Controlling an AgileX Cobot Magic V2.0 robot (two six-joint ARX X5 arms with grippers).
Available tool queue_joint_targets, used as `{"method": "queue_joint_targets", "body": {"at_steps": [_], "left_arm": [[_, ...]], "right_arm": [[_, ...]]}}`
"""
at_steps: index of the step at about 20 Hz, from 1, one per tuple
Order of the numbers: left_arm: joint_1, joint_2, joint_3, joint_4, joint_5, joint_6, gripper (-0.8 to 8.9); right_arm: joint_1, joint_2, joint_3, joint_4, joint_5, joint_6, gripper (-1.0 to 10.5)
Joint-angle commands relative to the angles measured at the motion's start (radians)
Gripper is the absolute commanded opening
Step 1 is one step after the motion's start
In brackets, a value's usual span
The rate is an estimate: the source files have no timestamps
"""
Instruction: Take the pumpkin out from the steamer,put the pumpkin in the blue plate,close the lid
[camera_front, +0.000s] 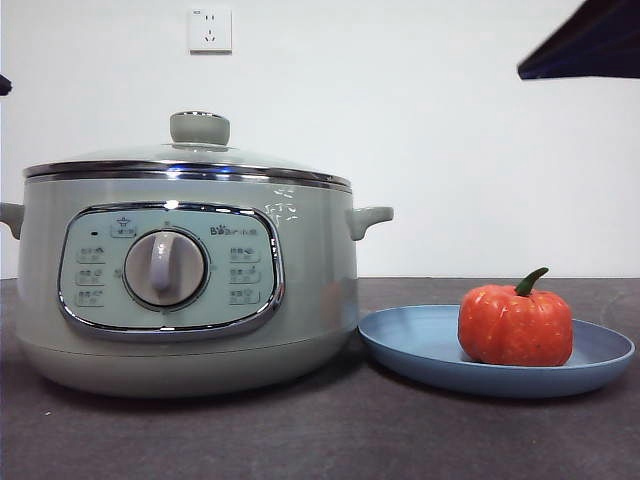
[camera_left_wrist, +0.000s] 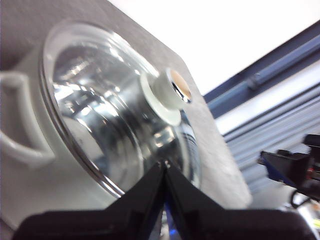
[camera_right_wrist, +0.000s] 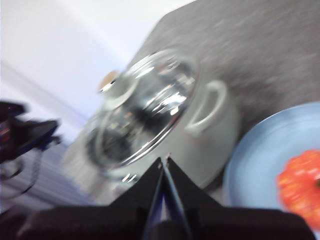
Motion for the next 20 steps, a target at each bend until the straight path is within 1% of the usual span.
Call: {"method": "queue_joint_targets", "body": {"at_steps": [1, 2, 3, 5, 7, 11, 15, 20], "left_arm": [[0.008, 0.01, -0.01, 0.011, 0.074, -0.026, -0.1], [0.008, 0.01, -0.01, 0.014, 0.093, -0.026, -0.1], [0.008, 0.01, -0.01, 0.016, 0.106, -0.026, -0.1], [0.008, 0.01, -0.01, 0.016, 0.116, -0.025, -0.09], [0.008, 0.01, -0.01, 0.017, 0.111, -0.024, -0.09], [0.008, 0.009, -0.01, 0.012, 0.051, -0.026, -0.03], [0.008, 0.009, -0.01, 0.01, 0.051, -0.023, -0.03], [0.008, 0.01, -0.01, 0.011, 0.045, -0.02, -0.03]], "right_arm": [[-0.042, 0.041, -0.006, 0.002, -0.131, -0.033, -0.1], [-0.053, 0.052, -0.006, 0.0, -0.146, -0.05, -0.1], [-0.06, 0.061, -0.006, 0.0, -0.143, -0.062, -0.1], [-0.068, 0.073, -0.006, 0.004, -0.114, -0.081, -0.1], [-0.071, 0.077, -0.006, 0.005, -0.07, -0.081, -0.1], [-0.071, 0.077, -0.006, -0.001, 0.032, -0.08, 0.0], [-0.071, 0.077, -0.006, -0.013, 0.105, -0.08, 0.0], [-0.071, 0.077, -0.006, -0.014, 0.233, -0.081, 0.0]]}}
